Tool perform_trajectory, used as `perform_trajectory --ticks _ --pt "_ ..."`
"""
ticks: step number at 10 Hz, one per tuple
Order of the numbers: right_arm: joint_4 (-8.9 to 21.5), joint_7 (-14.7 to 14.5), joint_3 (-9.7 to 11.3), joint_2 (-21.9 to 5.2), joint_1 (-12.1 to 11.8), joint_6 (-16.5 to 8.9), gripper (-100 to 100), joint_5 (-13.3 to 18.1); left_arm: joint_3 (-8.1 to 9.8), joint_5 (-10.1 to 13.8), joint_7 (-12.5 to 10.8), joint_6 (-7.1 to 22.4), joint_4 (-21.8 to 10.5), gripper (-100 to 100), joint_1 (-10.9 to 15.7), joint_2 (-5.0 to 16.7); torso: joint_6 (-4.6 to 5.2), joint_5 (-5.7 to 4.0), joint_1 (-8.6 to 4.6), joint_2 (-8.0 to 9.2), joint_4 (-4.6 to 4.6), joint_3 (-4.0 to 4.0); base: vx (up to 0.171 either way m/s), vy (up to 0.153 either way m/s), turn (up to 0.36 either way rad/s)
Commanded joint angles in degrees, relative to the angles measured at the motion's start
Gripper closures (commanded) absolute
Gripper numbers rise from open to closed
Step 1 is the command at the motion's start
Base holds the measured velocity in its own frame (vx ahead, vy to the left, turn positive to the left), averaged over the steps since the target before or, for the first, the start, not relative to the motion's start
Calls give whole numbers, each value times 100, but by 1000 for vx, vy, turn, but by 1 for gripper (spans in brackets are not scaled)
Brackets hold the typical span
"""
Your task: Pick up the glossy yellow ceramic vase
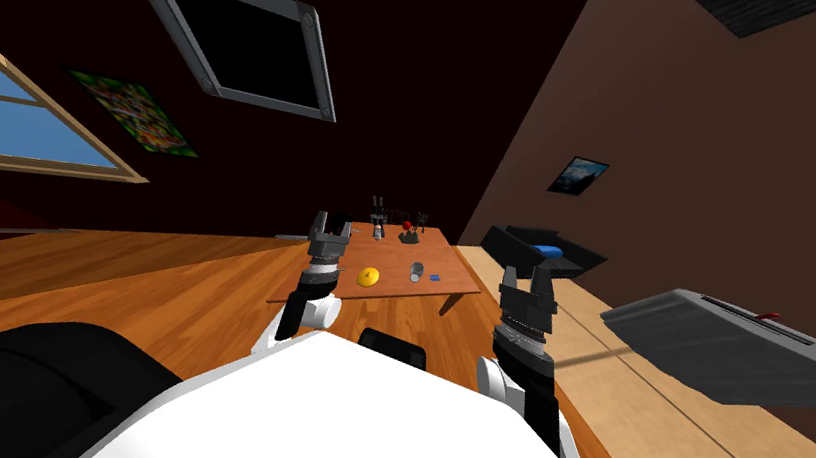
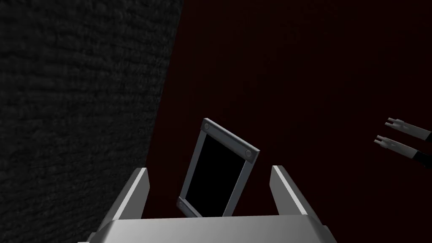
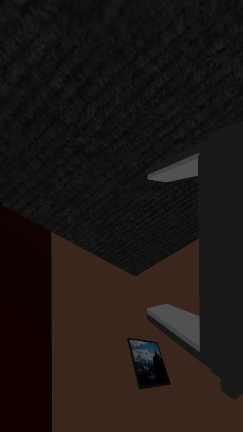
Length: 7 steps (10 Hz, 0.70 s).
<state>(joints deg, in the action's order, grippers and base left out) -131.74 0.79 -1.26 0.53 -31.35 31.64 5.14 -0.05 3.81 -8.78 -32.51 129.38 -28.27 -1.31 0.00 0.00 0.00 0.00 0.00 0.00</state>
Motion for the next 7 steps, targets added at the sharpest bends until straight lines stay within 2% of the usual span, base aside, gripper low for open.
perform_trajectory --ticks 1,5,6,7 --pt "0 0 0 0 0 0 0 0 32 40 -20 48 -97 -100 79 210 0 0 0 0 0 0 -10 -4 -1" --pt "0 0 0 0 1 0 0 0 210 269 -154 361 -662 -100 537 734 1 -1 -6 16 3 9 -43 -20 3" --pt "0 0 0 0 1 0 0 0 275 352 -209 485 -831 -100 708 825 0 -1 -6 17 4 10 -53 -27 10" --pt "0 0 0 0 1 0 0 0 275 352 -209 485 -888 -100 708 825 0 -2 -8 18 4 10 -36 -21 6"
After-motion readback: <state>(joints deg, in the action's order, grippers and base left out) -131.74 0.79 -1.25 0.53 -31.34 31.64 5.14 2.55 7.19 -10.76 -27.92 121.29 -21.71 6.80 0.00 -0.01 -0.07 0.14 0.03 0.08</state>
